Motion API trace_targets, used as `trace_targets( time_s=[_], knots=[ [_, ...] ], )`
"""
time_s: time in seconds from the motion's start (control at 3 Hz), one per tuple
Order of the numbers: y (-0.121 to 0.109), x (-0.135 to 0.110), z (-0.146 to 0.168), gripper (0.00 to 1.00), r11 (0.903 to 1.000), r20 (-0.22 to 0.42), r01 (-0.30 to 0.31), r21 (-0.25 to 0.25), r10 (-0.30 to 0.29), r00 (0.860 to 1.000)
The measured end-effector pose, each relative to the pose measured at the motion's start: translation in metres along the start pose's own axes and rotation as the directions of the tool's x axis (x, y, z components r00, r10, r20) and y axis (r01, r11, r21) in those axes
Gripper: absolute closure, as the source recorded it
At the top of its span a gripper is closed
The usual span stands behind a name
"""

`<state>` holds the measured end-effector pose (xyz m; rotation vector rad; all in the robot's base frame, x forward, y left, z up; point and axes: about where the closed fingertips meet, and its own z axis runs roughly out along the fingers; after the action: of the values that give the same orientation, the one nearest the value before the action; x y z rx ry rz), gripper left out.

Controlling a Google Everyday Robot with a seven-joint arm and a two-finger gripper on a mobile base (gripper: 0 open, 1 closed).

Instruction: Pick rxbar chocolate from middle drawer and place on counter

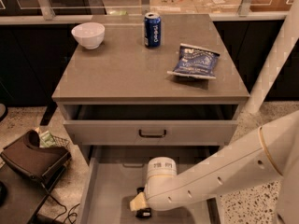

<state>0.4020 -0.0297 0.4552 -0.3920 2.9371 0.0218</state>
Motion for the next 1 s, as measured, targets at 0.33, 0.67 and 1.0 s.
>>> trace_targets(
  time_s=[0.33,0.67,1.0],
  knots=[
    [0.003,0.004,0.032,0.0,0.9998,-0.016,0.014,-0.012,-0.014,1.0],
    [0.009,0.005,0.052,0.0,0.9992,-0.025,0.0,-0.04,-0.001,1.0],
    [0.036,0.002,0.077,0.0,0.9936,-0.038,0.02,-0.111,-0.024,0.999]
  ],
)
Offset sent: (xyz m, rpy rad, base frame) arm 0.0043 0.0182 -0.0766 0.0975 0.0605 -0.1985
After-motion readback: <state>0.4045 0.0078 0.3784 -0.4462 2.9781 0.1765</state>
